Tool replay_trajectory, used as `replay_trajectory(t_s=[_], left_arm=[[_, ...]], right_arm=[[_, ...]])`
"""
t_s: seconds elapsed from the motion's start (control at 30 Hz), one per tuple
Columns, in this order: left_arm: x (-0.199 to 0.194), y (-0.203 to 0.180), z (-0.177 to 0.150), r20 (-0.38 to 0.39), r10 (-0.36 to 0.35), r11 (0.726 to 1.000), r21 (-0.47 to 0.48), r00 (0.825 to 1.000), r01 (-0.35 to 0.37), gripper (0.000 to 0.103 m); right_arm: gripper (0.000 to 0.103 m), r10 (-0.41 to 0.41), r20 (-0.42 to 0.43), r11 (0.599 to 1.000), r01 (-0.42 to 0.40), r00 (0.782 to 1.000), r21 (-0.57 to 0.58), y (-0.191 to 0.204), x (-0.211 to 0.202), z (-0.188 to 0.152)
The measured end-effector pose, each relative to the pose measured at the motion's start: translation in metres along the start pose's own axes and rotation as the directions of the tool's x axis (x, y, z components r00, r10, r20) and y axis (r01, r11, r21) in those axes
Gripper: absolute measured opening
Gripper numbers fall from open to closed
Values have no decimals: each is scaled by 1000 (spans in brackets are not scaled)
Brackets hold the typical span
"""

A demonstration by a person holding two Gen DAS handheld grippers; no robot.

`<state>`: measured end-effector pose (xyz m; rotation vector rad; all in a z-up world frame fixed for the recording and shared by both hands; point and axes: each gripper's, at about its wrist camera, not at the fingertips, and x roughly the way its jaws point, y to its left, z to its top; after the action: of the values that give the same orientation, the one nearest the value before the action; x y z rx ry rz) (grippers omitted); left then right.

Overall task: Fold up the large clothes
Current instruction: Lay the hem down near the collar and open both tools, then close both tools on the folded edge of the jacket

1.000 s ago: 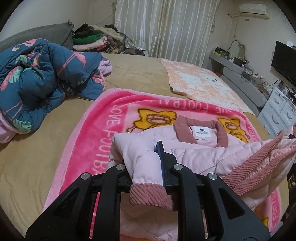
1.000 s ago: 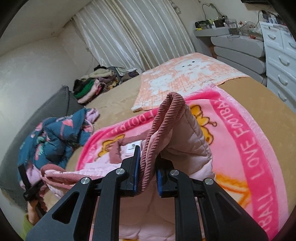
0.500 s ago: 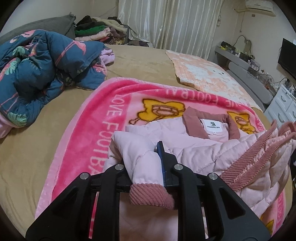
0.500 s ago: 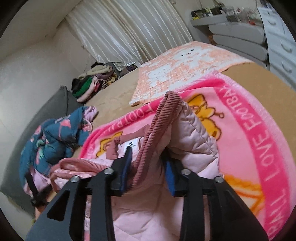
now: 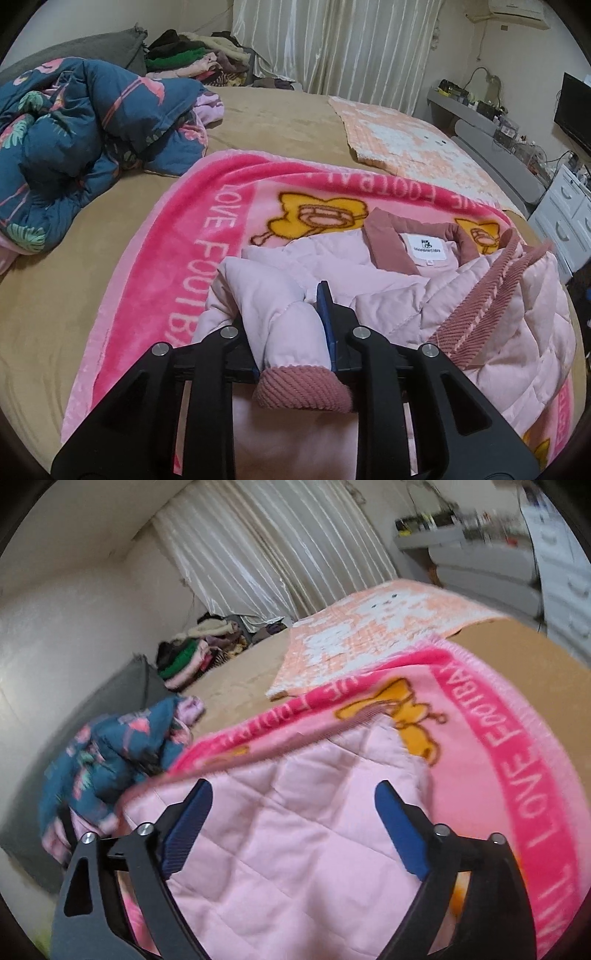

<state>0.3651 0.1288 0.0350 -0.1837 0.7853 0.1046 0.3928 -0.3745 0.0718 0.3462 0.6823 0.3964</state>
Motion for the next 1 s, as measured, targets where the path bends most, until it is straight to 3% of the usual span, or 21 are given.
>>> replay_trajectory(t_s=[0.07,0.17,0.37,0.43,0.6,1.0], left_arm=[[-3,-1,0,7,-14,1000,-9,1000,14,23],[-9,-4,0,22,-38,999,-15,999,38,40],[-34,-16,4,71,-53,999,0,996,53,65],[-48,-22,6,106,-51,999,19,993,49,78],[-80,-37,10,181,-46,996,80,982,32,93],[-122,-35,-4,228,-12,994,106,974,-12,94]], right_arm=[[93,-40,-10,999,40,999,-37,-5,-2,-14],[94,-80,-47,996,78,996,-52,-15,-3,-35],[95,-94,-76,995,90,993,-49,-21,-6,-60],[95,-84,-72,996,81,994,-49,-21,-10,-65],[96,-72,-58,997,70,996,-44,-21,-24,-69],[99,-91,7,976,90,996,-197,14,-68,-71]])
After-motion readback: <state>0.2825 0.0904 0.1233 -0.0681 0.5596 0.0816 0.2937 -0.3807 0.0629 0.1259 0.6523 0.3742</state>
